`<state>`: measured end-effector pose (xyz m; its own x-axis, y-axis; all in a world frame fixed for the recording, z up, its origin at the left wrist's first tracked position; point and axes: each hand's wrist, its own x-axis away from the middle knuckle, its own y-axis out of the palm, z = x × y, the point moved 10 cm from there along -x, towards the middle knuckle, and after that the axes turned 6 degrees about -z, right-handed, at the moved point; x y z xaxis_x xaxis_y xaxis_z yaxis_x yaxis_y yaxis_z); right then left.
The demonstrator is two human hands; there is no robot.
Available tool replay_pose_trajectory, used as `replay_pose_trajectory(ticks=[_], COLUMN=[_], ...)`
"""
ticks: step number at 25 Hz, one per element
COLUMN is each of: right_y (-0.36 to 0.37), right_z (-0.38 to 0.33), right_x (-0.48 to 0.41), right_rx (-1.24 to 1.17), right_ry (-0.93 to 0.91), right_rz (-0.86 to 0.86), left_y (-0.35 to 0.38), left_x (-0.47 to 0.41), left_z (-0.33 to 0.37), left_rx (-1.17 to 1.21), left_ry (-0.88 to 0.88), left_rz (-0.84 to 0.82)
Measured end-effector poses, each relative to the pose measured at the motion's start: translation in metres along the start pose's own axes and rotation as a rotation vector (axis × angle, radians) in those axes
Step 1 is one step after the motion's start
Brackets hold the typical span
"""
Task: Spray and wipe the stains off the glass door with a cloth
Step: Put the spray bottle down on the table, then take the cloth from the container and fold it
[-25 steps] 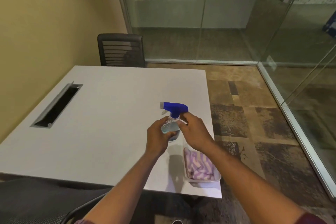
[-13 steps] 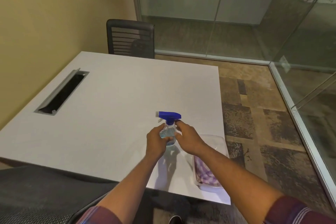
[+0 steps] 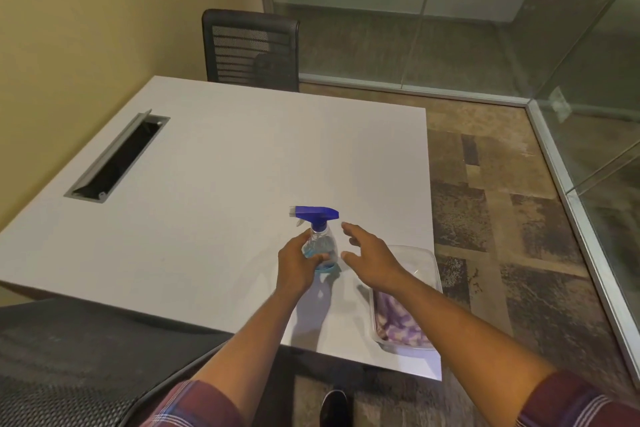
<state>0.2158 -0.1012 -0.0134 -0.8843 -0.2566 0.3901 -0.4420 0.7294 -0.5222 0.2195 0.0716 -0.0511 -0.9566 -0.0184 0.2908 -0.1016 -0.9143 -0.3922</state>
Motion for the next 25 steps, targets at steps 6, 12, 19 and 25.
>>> replay_pose_trajectory(ticks=[6, 12, 19, 25], right_y=[-0.046, -0.048, -0.011, 0.001], right_z=[0.069, 0.127, 0.141, 0.155], right_x=[0.023, 0.041, 0.047, 0.052], right_rx=[0.103, 0.519, 0.703, 1.117], right_ry=[0.090, 0.212, 0.146, 0.225], right_rz=[0.122, 0.051, -0.073, -0.147], left_y=[-0.004, 0.081, 0.162, 0.166], left_x=[0.024, 0.088, 0.075, 0.067], left_z=[-0.008, 0.033, 0.002, -0.002], left_rx=[-0.176, -0.420, -1.005, -1.075], left_ry=[-0.153, 0.205, 0.394, 0.370], left_rz=[0.077, -0.104, -0.644, -0.639])
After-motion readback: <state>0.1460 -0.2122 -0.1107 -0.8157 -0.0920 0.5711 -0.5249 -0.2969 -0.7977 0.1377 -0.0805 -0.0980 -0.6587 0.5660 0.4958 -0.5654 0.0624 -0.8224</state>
